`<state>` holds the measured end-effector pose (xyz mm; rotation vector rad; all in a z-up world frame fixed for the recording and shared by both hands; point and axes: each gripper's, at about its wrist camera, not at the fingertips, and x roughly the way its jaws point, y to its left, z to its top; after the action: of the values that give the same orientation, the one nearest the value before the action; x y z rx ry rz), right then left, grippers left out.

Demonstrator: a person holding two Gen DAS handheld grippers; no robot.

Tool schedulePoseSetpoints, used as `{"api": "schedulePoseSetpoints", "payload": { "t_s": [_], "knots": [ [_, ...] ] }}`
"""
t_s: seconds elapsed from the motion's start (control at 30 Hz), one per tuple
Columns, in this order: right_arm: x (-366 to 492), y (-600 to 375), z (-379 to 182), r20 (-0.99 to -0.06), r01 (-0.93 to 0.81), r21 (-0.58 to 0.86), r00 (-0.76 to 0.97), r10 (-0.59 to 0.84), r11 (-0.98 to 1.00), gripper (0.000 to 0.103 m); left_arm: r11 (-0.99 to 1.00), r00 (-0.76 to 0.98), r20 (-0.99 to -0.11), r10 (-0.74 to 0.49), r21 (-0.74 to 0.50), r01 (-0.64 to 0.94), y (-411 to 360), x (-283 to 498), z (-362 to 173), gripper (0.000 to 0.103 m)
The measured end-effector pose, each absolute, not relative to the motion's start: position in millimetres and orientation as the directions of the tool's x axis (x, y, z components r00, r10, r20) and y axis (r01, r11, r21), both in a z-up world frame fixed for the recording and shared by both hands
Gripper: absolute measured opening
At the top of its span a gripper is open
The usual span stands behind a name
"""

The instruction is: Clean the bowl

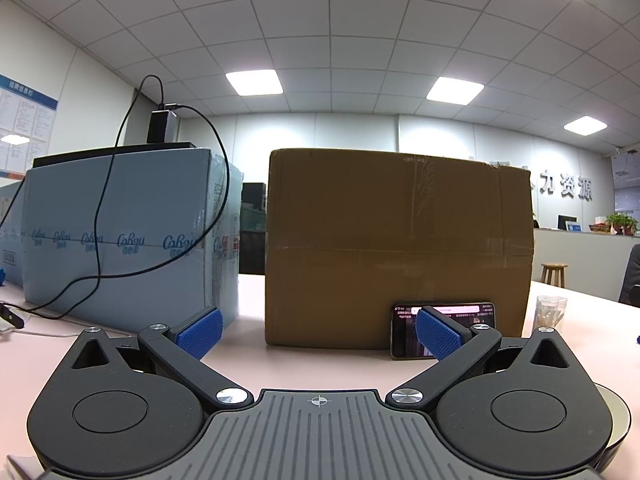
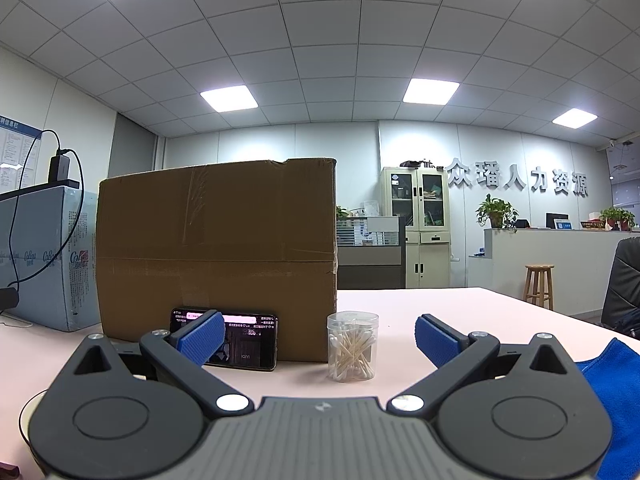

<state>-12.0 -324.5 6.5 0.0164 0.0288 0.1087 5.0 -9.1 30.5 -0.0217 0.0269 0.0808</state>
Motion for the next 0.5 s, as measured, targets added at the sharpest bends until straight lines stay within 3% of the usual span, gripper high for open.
{"api": "schedulePoseSetpoints", "payload": {
  "t_s": [0.5],
  "knots": [
    [-9.5, -324.5, 5.6, -0.031, -0.109, 0.017, 0.994, 0.11, 0.994, 0.103, 0.998, 0.997, -0.028, 0.068, -0.015, -0.068, -11.8, 1.1, 30.6, 0.103]
  ]
}}
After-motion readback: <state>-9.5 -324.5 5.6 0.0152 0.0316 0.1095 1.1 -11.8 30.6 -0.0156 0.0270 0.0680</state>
